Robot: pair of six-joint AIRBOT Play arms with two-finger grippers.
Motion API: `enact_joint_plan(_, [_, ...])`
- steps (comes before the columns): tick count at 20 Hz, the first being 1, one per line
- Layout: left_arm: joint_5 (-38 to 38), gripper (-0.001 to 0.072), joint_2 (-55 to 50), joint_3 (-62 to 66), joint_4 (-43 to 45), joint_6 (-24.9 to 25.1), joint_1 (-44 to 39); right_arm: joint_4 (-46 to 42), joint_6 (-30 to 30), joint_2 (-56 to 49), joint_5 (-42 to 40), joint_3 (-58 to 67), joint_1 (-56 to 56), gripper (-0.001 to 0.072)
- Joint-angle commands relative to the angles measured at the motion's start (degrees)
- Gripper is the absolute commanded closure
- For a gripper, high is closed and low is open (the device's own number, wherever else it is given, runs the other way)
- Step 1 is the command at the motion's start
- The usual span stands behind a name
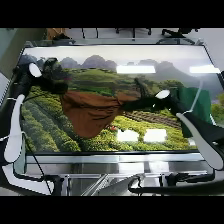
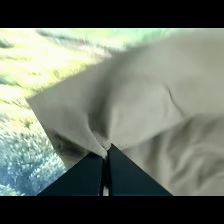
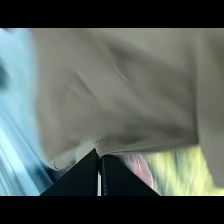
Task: Fold the shirts.
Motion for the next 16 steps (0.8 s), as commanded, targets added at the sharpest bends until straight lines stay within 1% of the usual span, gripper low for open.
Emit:
enact_joint_plan(1, [-2.32, 0.0698, 6.93, 9.66, -14.49, -5.22, 5.40, 2.97, -1.29, 8.74, 2.23, 16.55, -7.56, 0.0699])
enact_joint_plan(4, [-0.55, 0.0697, 14.32, 20.13, -30.45, -9.11, 12.92, 1.68, 3.02, 12.76, 2.51, 34.53, -17.49, 0.0699])
enact_joint_plan(6, [2.71, 0.0697, 19.58, 24.50, -35.17, -10.91, 16.98, 1.68, 4.52, 13.84, 2.86, 45.00, -22.51, 0.0699])
enact_joint_plan(8, [7.08, 0.0697, 26.05, 23.91, -37.00, -11.04, 20.48, 1.70, 4.68, 14.80, 2.03, 52.59, -25.29, 0.0699])
enact_joint_plan(9, [9.40, 0.0697, 29.55, 21.99, -36.94, -11.04, 22.01, 1.68, 4.63, 15.82, 0.37, 54.23, -25.97, 0.0699])
enact_joint_plan(12, [15.32, 0.0697, 39.28, 16.06, -36.87, -10.97, 27.56, -0.17, 4.09, 19.58, -5.40, 54.38, -26.38, 0.0700])
enact_joint_plan(14, [17.75, 0.0697, 44.26, 14.19, -36.87, -10.82, 32.06, -0.31, 2.62, 21.03, -6.01, 54.38, -26.38, 0.0699])
enact_joint_plan(16, [17.77, 0.0696, 47.58, 13.05, -36.89, -10.80, 35.39, -0.28, 2.62, 21.59, -5.49, 54.34, -26.38, 0.0699])
